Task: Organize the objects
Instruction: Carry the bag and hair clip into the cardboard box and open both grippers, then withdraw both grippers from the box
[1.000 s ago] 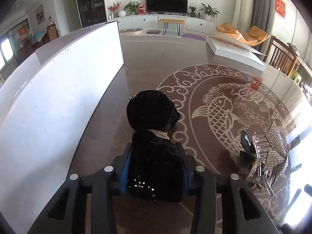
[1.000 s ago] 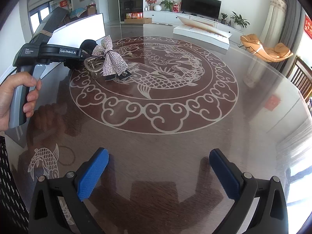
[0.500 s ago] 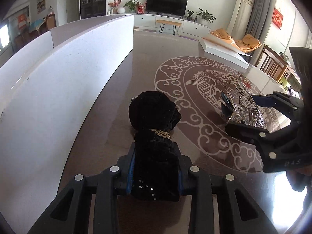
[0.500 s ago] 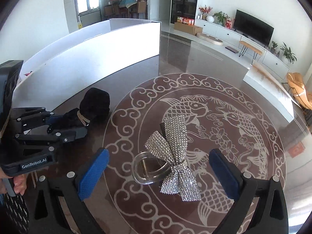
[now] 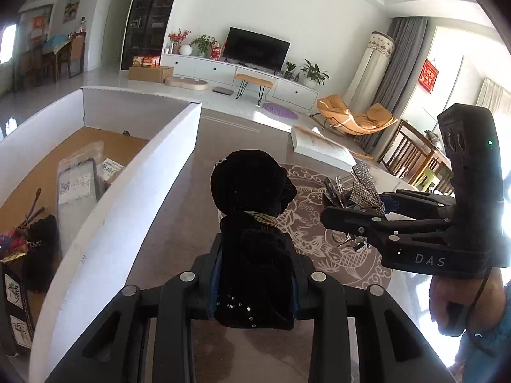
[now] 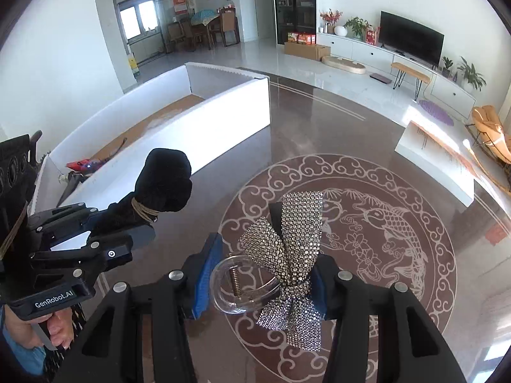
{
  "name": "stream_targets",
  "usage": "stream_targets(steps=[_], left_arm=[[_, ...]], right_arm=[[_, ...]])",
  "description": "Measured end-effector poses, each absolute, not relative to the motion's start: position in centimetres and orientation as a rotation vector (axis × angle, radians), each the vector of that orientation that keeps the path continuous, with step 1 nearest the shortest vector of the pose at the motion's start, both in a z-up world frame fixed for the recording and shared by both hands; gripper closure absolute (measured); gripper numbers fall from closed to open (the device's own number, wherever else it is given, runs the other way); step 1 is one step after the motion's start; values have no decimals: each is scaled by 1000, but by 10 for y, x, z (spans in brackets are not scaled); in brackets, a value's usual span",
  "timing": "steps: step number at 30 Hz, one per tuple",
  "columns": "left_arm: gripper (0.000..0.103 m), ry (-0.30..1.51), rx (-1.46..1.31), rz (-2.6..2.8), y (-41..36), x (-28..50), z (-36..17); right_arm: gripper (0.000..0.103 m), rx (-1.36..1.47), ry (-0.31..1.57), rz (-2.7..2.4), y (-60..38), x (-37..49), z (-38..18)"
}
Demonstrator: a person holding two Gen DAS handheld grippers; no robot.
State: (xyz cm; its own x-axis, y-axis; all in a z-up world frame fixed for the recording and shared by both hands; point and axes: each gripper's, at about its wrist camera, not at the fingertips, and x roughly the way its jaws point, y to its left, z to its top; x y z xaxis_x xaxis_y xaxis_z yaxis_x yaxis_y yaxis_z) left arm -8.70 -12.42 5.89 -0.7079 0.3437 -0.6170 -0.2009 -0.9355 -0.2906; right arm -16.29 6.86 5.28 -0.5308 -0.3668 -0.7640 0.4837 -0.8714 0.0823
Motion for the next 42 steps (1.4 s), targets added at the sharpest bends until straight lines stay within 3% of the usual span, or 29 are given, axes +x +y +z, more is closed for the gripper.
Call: stream_targets(steps=[6, 14, 17, 19, 21, 24, 28, 33, 37, 42], left_arm=[[71, -431, -1031, 2790, -224, -84, 96], [70, -403, -1468, 2932, -350, -97, 50], [59, -397, -1550, 2920, -364, -99, 37], [31, -380, -1553, 2921, -365, -97, 33], [11, -326, -1530, 2951, -360, -92, 34], [0, -182, -1501, 3025, -346, -85, 41], [0, 46, -1493, 3198, -326, -79, 53], [0, 31, -1398, 3249, -312, -65, 67], [0, 222, -1353, 3367, -293, -54, 78], [0, 36, -1398, 3233, -292, -47, 83]], right_arm=[[52, 963, 69, -2266, -17, -183, 111], [52, 1043, 55, -2071, -164, -212, 94], [51, 1197, 67, -1977, -197, -215, 63], [37, 1299, 69, -1927, -207, -217, 41], [26, 1302, 101, -1931, -207, -211, 36], [11, 1252, 135, -1979, -197, -202, 49], [7, 1172, 217, -2099, -175, -194, 77], [1, 1113, 319, -2196, -154, -188, 96], [1, 1112, 358, -2205, -148, -183, 96], [1, 1098, 386, -2220, -147, -180, 96]])
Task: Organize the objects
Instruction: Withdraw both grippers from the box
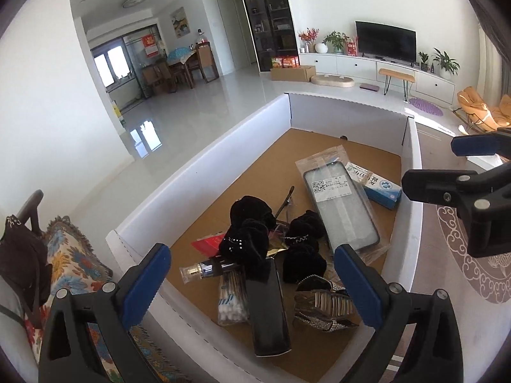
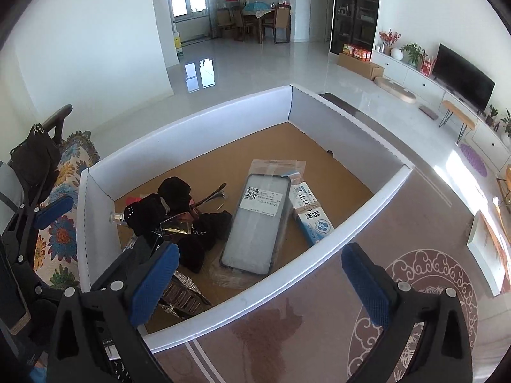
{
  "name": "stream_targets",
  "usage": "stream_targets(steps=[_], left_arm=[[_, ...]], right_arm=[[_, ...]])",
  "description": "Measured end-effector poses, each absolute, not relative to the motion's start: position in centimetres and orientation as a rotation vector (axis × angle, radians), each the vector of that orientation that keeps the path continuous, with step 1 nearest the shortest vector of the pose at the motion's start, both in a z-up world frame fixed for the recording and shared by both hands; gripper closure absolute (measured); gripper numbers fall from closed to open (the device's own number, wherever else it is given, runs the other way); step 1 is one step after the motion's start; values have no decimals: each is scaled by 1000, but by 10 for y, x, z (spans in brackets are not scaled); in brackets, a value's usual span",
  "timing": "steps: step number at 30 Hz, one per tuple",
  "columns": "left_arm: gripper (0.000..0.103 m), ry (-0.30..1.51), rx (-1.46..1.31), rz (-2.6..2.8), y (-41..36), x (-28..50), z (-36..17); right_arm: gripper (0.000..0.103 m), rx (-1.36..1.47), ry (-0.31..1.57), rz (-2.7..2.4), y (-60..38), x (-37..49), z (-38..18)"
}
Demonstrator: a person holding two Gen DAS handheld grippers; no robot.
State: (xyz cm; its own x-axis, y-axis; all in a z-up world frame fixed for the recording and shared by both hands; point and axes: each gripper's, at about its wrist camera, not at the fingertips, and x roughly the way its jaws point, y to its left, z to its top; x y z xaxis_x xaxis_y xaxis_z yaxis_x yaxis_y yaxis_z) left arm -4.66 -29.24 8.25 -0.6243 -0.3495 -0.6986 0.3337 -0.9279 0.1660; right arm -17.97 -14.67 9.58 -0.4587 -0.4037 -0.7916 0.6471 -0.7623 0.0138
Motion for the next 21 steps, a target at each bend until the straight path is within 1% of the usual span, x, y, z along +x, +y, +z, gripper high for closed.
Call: stream_targets(steps=[2, 5, 14, 21], left_arm=[[0, 37, 1123, -2536, -297, -46, 82], [0, 78, 1125, -2541, -300, -44, 81], [0, 66, 1065, -2538, -301, -40, 85], [0, 145, 1003, -2535, -311, -35, 89]], right_arm=[[1, 1092, 387, -2226, -147, -180, 97], [1, 1087, 394, -2231, -148, -181, 99], [1, 1103, 397, -2230, -156, -186, 92], [1, 1101, 397, -2234, -159, -188, 88]])
